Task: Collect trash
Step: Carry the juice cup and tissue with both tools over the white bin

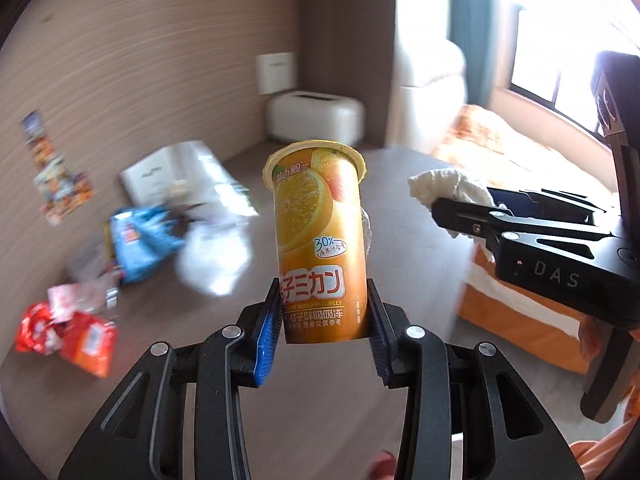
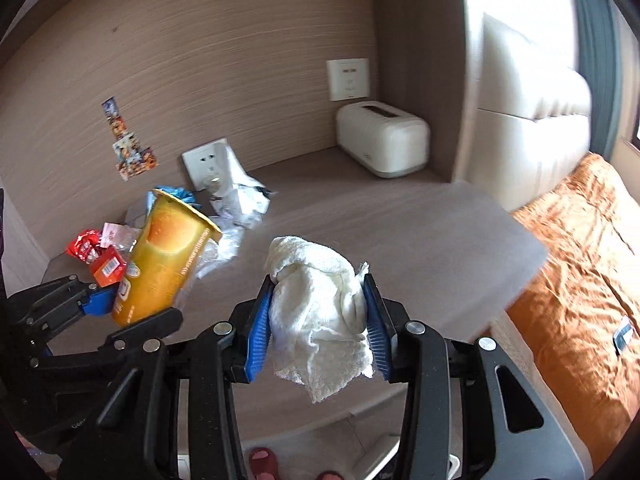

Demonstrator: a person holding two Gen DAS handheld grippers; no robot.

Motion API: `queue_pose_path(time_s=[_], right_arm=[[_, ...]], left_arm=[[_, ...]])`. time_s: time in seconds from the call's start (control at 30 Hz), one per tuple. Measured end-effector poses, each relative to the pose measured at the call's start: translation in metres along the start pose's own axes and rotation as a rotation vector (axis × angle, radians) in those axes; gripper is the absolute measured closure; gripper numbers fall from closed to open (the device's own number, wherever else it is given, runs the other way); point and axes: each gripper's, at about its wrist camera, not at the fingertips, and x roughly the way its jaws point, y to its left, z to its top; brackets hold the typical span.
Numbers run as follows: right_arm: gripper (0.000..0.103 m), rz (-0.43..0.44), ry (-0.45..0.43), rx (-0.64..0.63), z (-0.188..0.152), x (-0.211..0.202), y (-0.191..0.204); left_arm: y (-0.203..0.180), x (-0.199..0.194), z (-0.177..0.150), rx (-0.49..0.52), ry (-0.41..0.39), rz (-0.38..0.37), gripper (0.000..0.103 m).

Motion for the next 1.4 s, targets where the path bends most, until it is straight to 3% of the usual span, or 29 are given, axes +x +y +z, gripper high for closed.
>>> queue_pose_path(time_s=[0.4,0.63,0.97,1.4], right_arm=[[0.059,-0.221,0.061,0.277,-0.08,-0.059,-0.103],[0.058,-0.296,0.129,0.422,-0.13,-0.066,-0.139],[0.058,-0.369,0.261,0.559,-0.211,-0.028,-0.177],[0.058,-0.349,0.405,0.677,-0.325,0.07,-0.213]], left_arm=[[-0.131,0.043,-0.015,0.247,0.118,-0.303,0.064],[-0.191,0.074,-0.05,0.369,0.217,-0.397,0.064],[-0.235,0.141,-0.116,0.455,0.391,-0.47,0.064],[-0.261,0.246,-0.229,0.466,0.552,-0.524,0.064]])
